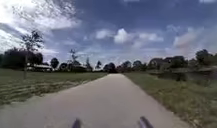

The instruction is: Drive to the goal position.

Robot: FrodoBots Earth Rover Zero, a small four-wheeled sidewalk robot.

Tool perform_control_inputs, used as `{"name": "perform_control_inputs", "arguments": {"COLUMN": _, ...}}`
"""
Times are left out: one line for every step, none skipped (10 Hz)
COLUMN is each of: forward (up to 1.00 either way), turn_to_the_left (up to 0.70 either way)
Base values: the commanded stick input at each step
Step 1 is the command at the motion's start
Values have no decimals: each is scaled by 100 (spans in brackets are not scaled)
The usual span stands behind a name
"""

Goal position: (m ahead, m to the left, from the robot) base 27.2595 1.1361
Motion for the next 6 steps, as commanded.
{"name": "perform_control_inputs", "arguments": {"forward": 69, "turn_to_the_left": 3}}
{"name": "perform_control_inputs", "arguments": {"forward": 69, "turn_to_the_left": 3}}
{"name": "perform_control_inputs", "arguments": {"forward": 69, "turn_to_the_left": 3}}
{"name": "perform_control_inputs", "arguments": {"forward": 69, "turn_to_the_left": 9}}
{"name": "perform_control_inputs", "arguments": {"forward": 69, "turn_to_the_left": 25}}
{"name": "perform_control_inputs", "arguments": {"forward": 69, "turn_to_the_left": 34}}
